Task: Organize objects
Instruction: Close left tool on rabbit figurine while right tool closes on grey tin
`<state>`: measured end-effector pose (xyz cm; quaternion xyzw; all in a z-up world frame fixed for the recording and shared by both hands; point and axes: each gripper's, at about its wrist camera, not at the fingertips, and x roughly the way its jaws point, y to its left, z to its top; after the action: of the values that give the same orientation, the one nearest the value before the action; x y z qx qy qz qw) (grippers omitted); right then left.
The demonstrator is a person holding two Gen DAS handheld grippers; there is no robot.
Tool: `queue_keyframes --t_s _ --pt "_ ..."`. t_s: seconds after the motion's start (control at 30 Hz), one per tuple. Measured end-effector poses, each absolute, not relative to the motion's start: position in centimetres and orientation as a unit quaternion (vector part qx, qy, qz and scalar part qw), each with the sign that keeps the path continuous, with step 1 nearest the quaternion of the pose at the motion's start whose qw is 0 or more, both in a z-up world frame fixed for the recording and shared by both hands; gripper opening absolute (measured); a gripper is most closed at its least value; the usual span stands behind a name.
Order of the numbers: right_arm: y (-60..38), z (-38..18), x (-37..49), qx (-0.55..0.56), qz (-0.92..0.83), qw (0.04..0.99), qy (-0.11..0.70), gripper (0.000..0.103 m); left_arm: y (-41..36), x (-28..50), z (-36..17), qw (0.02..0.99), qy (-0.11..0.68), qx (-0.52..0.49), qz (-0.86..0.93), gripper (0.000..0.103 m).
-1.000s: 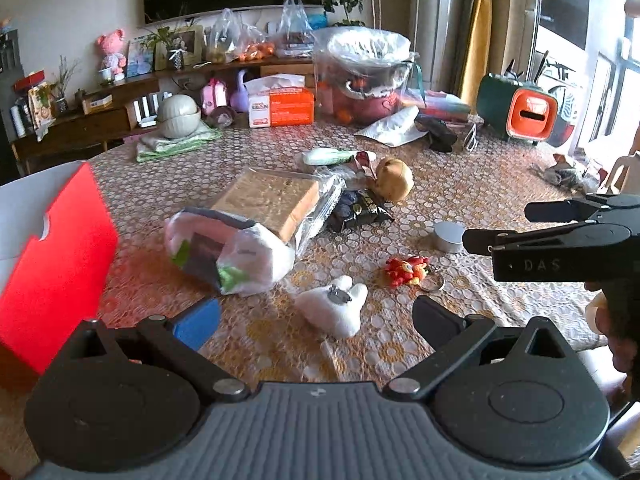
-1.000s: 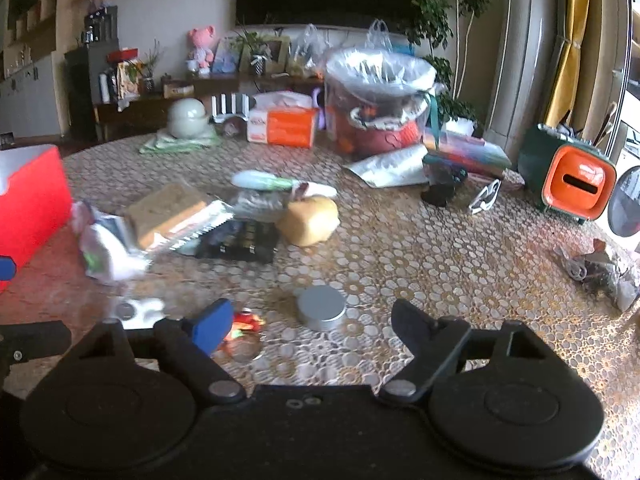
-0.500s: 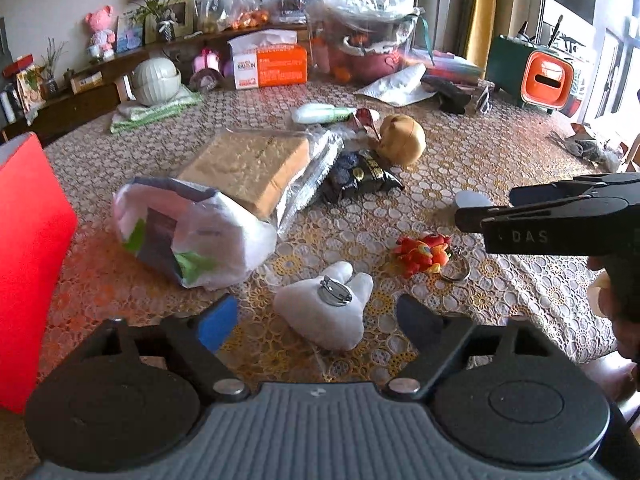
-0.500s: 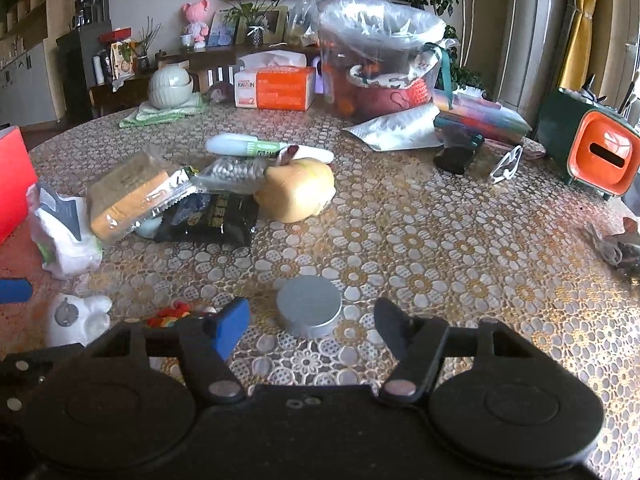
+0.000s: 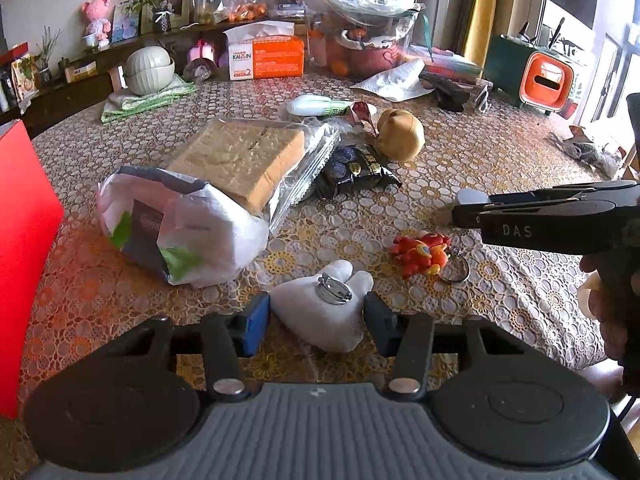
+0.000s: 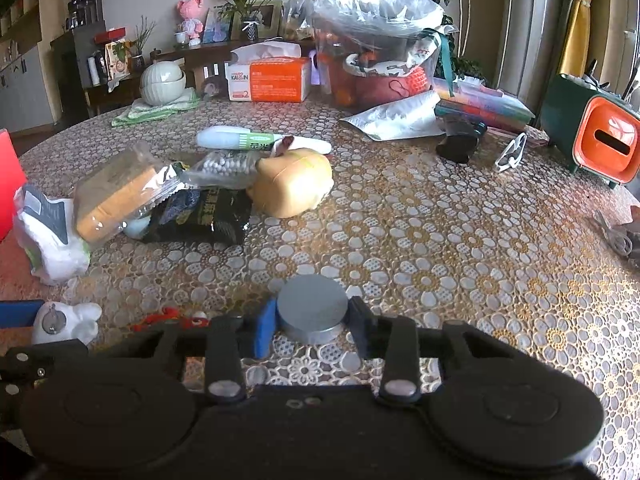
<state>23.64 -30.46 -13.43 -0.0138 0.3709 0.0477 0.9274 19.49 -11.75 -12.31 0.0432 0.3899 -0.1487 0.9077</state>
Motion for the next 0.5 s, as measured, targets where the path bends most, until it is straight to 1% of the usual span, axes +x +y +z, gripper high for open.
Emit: queue_keyframes --t_s 0.3,0.5 --pt "-29.9 -11.5 21.3 -0.013 0.061 0.931 0.361 0.038 -11.3 18.4 -11.1 0.912 0.38 0.039 -0.149 0.048" --pt "-28.6 -9.1 19.2 -0.014 0.085 0.932 0.352 0.038 -10.2 16.8 -9.0 0.919 0.365 0.033 -0.145 0.048"
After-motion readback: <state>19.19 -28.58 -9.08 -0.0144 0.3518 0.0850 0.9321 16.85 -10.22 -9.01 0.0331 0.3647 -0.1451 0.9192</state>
